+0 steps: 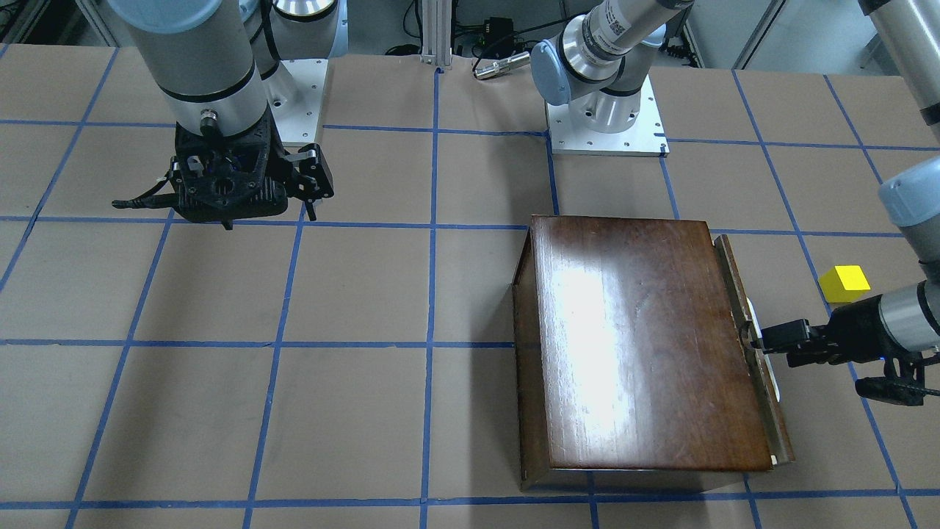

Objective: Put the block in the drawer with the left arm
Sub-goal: 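Pull the drawer open with the left gripper, away from the cabinet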

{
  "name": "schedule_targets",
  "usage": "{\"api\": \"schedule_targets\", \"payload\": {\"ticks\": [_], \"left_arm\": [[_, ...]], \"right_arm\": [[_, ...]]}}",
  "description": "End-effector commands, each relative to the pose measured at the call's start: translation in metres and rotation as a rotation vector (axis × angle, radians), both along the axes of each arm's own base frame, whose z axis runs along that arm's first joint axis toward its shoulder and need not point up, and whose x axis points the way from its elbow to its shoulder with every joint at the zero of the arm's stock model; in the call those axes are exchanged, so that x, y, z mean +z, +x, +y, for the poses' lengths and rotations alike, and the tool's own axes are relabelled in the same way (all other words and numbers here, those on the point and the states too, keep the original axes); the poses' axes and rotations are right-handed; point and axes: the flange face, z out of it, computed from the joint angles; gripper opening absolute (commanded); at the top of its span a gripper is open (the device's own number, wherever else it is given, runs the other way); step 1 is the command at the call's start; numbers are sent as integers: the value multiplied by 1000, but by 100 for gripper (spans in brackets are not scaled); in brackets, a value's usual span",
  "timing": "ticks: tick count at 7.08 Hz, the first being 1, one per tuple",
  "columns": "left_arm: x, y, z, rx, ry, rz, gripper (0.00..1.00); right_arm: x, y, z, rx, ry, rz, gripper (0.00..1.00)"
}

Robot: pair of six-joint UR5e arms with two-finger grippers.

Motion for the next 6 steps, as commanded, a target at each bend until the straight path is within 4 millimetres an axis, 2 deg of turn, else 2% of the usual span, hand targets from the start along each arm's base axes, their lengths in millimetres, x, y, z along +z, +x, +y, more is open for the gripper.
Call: {"api": "schedule_targets", "payload": {"ticks": [1, 3, 5, 6], "left_arm": [[1, 9, 1, 7, -11, -9, 100], [1, 38, 10, 32, -7, -53, 100], [3, 49, 14, 48, -9, -58, 100], [3, 64, 20, 73, -9, -57, 100]], "right_arm": [[0, 0, 0, 0, 0, 0, 100], [0, 0, 0, -1, 0, 0, 100], [0, 0, 0, 0, 0, 0, 100], [0, 0, 0, 0, 0, 0, 100]]}}
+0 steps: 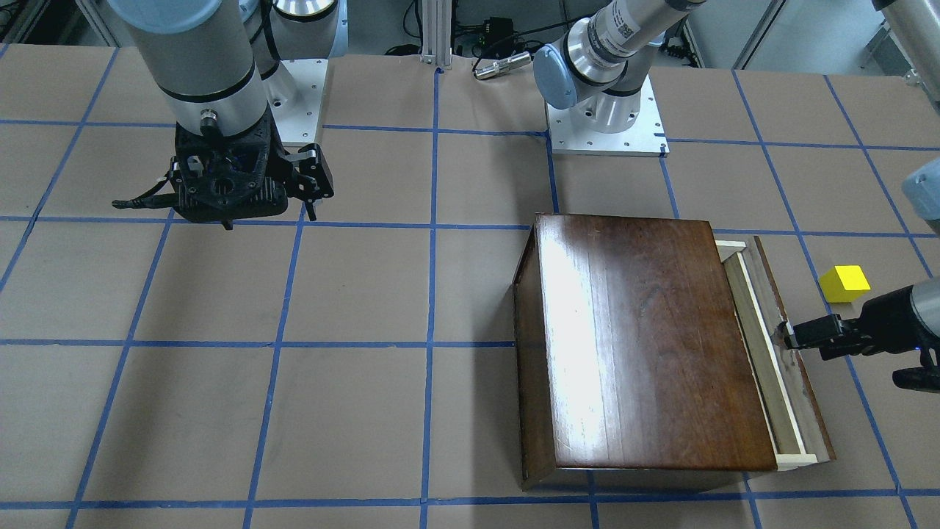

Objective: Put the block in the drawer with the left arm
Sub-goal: 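Pull the drawer open with the left gripper, away from the cabinet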

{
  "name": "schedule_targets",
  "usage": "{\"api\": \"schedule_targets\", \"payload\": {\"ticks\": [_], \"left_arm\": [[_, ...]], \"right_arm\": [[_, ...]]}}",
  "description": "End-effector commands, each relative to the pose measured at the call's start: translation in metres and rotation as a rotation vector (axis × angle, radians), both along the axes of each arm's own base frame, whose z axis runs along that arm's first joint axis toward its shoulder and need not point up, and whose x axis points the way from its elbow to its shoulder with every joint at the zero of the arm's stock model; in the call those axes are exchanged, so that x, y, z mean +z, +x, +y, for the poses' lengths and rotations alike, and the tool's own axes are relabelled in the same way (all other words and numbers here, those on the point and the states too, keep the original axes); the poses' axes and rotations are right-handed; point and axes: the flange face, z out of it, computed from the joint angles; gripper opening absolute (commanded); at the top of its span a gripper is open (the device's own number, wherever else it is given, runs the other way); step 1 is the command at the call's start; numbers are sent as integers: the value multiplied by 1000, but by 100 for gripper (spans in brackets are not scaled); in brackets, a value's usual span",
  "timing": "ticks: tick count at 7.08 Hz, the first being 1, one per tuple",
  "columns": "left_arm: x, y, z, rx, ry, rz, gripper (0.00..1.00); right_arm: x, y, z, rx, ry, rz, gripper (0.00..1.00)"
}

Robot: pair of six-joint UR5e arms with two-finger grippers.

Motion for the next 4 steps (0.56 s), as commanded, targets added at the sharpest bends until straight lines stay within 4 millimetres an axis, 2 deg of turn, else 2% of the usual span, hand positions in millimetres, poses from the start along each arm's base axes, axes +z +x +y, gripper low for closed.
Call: {"api": "schedule_targets", "payload": {"ticks": [1, 2, 4], "left_arm": [[1, 21, 9, 31, -3, -3, 100], [3, 25, 10, 37, -12, -9, 100], [3, 46, 18, 70, -18, -12, 100]], "right_arm": [[0, 0, 0, -1, 0, 0, 100], [0, 0, 0, -1, 0, 0, 100], [0, 0, 0, -1, 0, 0, 100]]}}
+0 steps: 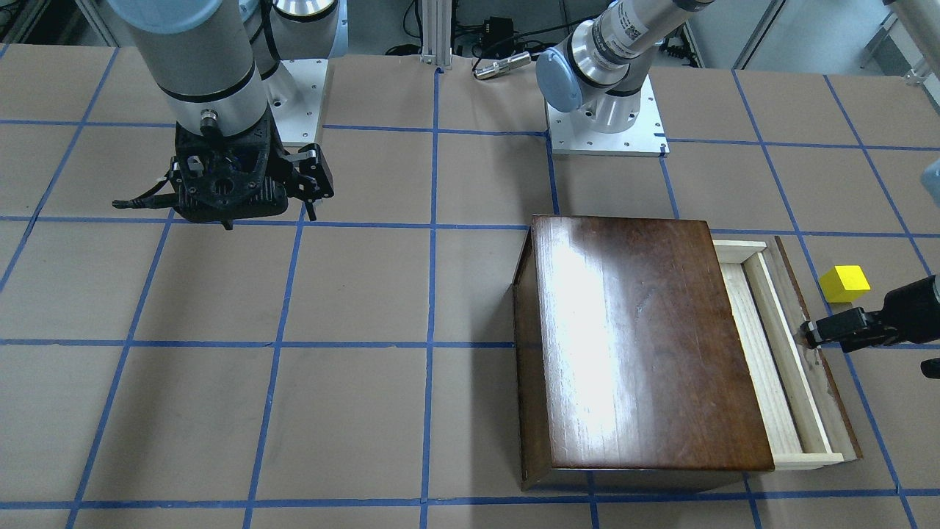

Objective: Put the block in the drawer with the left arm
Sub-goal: 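Pull the drawer open with the left gripper, away from the cabinet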

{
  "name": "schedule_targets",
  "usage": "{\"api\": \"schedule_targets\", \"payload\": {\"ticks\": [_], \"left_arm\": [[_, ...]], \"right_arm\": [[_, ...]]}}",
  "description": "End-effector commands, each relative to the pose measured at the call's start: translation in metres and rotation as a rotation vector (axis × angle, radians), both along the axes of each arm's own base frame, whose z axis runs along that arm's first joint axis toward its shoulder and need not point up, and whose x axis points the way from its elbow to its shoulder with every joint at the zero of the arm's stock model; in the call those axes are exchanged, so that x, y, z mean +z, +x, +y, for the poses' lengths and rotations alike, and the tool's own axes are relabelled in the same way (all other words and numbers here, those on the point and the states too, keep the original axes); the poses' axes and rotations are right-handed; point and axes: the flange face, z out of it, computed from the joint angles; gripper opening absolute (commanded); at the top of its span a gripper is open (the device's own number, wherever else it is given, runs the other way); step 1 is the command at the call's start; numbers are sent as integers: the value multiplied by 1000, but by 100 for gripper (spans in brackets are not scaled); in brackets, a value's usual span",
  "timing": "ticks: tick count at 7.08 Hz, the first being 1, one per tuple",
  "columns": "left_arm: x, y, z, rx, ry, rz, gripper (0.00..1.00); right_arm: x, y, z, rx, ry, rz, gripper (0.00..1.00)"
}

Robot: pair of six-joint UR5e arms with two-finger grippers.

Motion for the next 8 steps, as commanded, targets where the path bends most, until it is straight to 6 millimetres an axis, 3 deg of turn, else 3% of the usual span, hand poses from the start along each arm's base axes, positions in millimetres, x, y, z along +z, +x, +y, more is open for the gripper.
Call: {"api": "schedule_targets", "payload": {"ticks": [1, 3, 6, 8], "left_arm": [[1, 14, 5, 18, -8, -6, 100], [2, 29, 13, 39, -13, -6, 100], [18, 26, 14, 44, -28, -23, 100], [67, 18, 25, 47, -77, -65, 100]], "right_arm": [[0, 0, 0, -1, 0, 0, 100], [0, 0, 0, -1, 0, 0, 100], [0, 0, 0, -1, 0, 0, 100], [0, 0, 0, -1, 0, 0, 100]]}}
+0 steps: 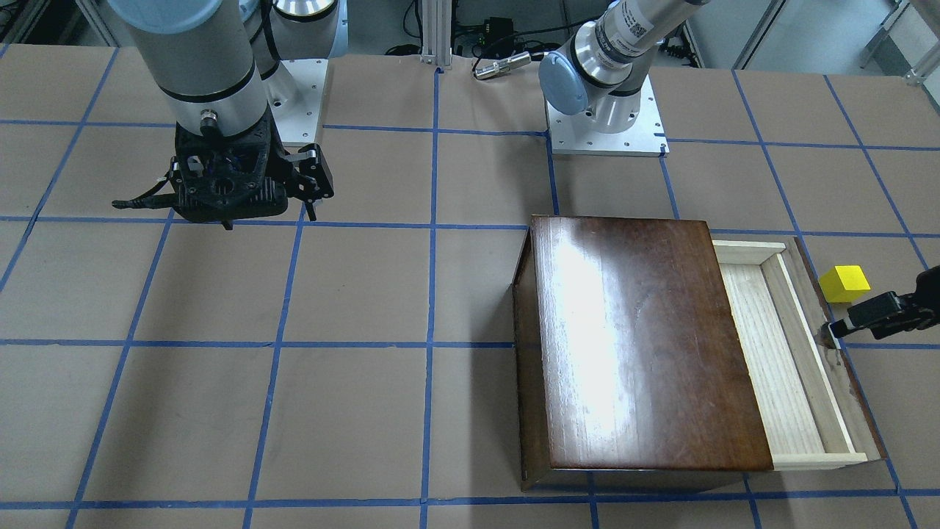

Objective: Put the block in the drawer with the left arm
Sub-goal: 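Pull the drawer open with the left gripper, away from the cabinet, then release the handle and raise the left gripper over the cabinet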

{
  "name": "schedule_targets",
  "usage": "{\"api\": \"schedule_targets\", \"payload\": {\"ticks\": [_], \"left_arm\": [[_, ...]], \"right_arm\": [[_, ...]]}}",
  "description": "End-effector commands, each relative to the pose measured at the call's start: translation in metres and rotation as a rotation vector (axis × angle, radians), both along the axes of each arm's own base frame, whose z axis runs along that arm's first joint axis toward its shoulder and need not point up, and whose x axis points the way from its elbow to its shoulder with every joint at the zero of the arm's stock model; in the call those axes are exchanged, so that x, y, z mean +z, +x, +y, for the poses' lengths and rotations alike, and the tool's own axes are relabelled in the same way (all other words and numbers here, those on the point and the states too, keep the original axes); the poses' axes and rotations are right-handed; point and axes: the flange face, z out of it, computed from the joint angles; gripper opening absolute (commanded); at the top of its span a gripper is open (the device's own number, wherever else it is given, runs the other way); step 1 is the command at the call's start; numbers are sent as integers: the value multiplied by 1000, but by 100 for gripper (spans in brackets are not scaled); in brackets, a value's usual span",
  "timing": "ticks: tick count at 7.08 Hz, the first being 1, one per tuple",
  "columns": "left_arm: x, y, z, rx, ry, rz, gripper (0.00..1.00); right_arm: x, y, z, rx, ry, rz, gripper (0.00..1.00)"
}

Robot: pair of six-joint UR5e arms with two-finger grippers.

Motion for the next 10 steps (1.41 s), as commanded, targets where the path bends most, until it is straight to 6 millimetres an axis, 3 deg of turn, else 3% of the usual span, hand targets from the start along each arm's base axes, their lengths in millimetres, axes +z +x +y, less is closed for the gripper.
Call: {"api": "schedule_targets", "payload": {"ticks": [1, 3, 5, 6, 7, 10], "left_arm": [[67, -16, 20, 1, -50, -44, 100], [140, -49, 60, -11, -37, -105, 100], [198, -82, 101, -13, -53, -139, 100], [204, -92, 110, -6, -42, -160, 100], [208, -119, 110, 7, -39, -163, 100], [203, -217, 84, 74, 33, -228, 100]], "right_arm": [[0, 0, 0, 0, 0, 0, 100], [0, 0, 0, 2, 0, 0, 100], [0, 0, 0, 0, 0, 0, 100], [0, 0, 0, 0, 0, 0, 100], [0, 0, 0, 0, 0, 0, 100], [0, 0, 0, 1, 0, 0, 100]]}}
